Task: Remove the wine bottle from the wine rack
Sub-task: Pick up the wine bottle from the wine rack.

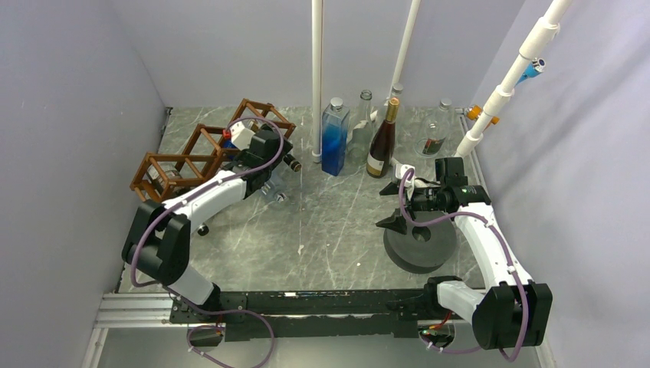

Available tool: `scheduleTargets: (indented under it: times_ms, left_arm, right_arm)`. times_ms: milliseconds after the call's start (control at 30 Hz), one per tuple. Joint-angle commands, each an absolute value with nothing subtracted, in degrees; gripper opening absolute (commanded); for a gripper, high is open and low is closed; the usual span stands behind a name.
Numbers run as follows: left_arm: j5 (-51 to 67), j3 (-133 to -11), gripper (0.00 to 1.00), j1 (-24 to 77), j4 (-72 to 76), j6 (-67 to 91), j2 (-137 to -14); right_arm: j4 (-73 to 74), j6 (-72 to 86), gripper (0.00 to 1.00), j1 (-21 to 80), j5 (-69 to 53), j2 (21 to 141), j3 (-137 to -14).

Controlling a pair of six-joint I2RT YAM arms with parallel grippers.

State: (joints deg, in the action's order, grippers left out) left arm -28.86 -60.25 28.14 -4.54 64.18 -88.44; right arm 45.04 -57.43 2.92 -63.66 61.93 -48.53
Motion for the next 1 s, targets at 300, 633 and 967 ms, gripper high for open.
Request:
scheduleTargets:
  times_ms: [300, 633, 967]
  left_arm:
    - [-32.64, -62.79, 1.0, 27.64, 2.87, 68.12, -90.13]
    - [-33.66, -61.87, 1.0, 27.12, 5.75, 72.63, -92.07]
    - [-32.8, -62.46, 0.93, 26.46, 6.91, 76.22, -94.67]
  right_arm:
    - [45.58, -59.15, 1.0, 2.64, -66.26, 62.0, -49.92]
    - [45.79, -59.37, 1.0, 2.64, -66.31, 62.06, -50.01]
    - [46.14, -59.59, 1.0, 2.55, -66.42, 62.11, -50.09]
